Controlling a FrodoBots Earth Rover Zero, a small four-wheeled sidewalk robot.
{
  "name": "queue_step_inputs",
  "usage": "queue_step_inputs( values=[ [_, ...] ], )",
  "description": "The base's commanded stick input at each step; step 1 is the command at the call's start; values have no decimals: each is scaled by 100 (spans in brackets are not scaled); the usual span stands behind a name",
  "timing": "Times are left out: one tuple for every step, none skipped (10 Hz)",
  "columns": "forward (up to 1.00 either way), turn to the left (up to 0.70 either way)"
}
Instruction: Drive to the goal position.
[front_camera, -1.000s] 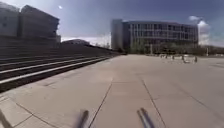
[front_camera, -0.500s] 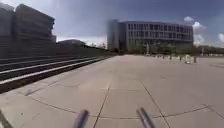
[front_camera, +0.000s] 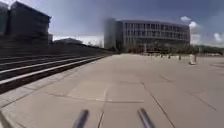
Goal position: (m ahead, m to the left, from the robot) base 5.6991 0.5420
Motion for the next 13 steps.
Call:
queue_step_inputs(
  values=[
    [100, -10],
    [100, -13],
    [100, -16],
    [100, -18],
    [100, -21],
    [100, -24],
    [100, -26],
    [100, -27],
    [100, -11],
    [100, 0],
    [100, 0],
    [100, 0],
    [100, 0]
  ],
)
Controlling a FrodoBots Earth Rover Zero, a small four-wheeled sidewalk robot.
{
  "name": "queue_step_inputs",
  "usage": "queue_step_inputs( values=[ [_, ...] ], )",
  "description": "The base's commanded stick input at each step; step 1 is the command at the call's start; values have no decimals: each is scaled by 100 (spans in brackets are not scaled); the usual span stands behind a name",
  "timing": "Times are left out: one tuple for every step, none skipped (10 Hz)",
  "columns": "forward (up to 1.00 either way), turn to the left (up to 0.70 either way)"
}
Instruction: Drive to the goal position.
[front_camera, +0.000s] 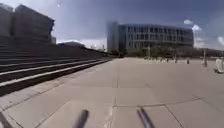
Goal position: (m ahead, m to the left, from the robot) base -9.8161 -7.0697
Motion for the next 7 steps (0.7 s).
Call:
queue_step_inputs(
  values=[
    [100, -14],
    [100, -27],
    [100, -27],
    [100, -27],
    [100, -27],
    [100, -27],
    [100, 0]
  ],
)
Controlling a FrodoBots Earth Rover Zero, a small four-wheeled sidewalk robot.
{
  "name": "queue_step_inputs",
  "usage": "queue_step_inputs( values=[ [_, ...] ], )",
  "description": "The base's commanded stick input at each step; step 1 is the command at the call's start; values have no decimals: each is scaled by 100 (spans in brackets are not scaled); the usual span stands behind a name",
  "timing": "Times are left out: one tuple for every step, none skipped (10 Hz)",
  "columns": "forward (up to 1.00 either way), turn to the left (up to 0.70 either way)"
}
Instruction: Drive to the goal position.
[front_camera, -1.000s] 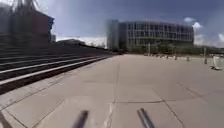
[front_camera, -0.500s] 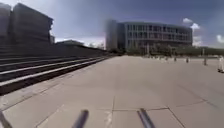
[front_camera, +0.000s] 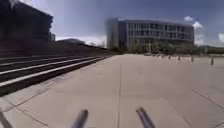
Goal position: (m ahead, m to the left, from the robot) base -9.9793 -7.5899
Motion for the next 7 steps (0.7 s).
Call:
queue_step_inputs(
  values=[
    [100, -11],
    [100, -27],
    [100, -27],
    [100, -27],
    [100, -27],
    [100, -27],
    [100, -27]
  ],
)
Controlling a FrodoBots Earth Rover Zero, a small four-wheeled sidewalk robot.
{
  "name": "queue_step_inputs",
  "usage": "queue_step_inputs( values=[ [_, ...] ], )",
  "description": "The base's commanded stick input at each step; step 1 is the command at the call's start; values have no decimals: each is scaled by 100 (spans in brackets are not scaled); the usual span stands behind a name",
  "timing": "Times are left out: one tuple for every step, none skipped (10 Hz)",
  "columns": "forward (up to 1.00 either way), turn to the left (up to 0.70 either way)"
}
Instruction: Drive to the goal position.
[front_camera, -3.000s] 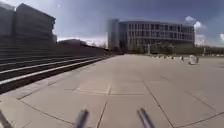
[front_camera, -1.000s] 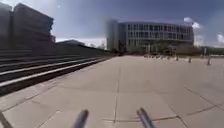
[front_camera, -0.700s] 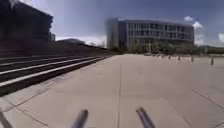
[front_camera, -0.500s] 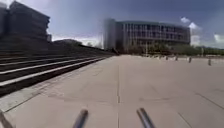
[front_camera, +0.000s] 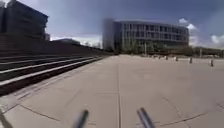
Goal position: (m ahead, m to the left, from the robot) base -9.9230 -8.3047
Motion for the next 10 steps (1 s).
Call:
queue_step_inputs(
  values=[
    [100, -27],
    [100, -27],
    [100, -27],
    [100, -27],
    [100, -27],
    [100, -27],
    [100, -27],
    [100, -27],
    [100, -27],
    [100, -27]
  ],
)
